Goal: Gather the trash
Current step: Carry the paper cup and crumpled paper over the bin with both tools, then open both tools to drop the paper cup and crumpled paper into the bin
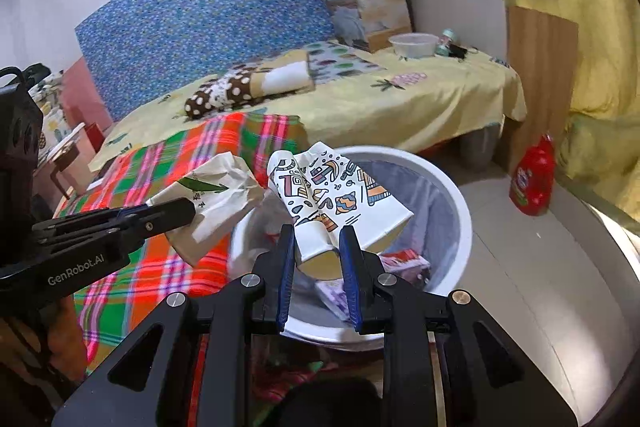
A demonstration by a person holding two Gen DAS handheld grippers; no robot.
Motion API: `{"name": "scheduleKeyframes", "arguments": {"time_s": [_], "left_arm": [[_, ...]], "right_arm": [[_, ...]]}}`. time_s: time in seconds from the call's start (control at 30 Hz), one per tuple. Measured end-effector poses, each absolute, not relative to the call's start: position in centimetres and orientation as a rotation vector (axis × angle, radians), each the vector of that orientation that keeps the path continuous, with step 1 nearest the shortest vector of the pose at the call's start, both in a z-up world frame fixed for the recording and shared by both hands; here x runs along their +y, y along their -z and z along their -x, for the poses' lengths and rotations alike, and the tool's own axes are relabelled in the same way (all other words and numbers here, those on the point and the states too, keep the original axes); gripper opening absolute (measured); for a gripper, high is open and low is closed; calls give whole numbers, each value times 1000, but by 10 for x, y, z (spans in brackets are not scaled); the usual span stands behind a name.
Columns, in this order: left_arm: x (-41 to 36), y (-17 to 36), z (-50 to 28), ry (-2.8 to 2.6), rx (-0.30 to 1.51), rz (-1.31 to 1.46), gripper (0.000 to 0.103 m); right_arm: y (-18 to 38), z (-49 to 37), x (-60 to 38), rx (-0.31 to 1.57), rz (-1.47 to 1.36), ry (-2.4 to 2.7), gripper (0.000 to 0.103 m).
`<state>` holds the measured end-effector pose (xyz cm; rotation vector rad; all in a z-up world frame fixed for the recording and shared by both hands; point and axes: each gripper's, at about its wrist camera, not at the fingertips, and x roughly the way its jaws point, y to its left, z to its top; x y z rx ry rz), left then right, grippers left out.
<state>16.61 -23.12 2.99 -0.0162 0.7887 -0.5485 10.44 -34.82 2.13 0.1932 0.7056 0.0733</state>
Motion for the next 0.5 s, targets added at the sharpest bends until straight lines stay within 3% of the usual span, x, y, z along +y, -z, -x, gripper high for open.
{"name": "scheduleKeyframes", "arguments": {"time_s": [0.5], "left_arm": [[-265, 9, -192, 618, 881, 0, 9]], "right_arm": [[4, -115, -366, 794, -248, -60, 27]]}}
